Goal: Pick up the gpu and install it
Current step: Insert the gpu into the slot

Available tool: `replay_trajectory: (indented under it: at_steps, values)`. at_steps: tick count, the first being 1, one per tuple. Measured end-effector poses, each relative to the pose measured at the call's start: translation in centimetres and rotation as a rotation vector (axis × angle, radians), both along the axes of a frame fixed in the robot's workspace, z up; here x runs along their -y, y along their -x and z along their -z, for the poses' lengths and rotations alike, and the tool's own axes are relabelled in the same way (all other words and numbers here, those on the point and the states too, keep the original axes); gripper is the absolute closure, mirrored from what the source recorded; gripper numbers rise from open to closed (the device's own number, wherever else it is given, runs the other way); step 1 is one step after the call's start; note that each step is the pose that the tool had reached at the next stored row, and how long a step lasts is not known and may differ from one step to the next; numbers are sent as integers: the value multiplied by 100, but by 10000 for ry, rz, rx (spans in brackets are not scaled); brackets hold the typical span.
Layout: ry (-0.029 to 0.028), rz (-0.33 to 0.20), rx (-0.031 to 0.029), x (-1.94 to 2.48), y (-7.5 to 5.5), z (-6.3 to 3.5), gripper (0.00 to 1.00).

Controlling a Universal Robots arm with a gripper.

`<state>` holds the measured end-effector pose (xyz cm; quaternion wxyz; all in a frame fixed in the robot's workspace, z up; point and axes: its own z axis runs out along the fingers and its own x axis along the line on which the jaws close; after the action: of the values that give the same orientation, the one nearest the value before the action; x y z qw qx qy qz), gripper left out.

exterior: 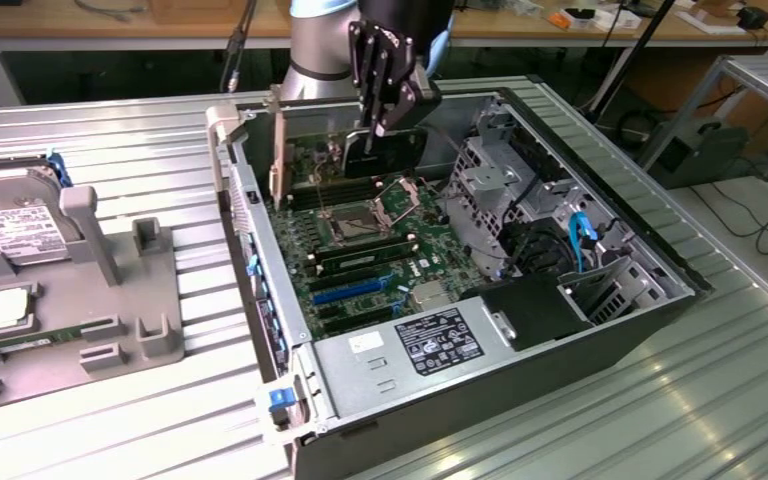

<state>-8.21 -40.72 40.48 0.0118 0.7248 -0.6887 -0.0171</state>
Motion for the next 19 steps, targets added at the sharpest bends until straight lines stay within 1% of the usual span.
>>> replay_trajectory:
  at_steps: [2,4,8,19]
  values:
    - [8,1,0,0,-1,4,73]
    - [30,0,0,1,-2,6,73]
    - [30,0,1,0,-18,9,73]
    - [32,170,0,2,-57,112,73]
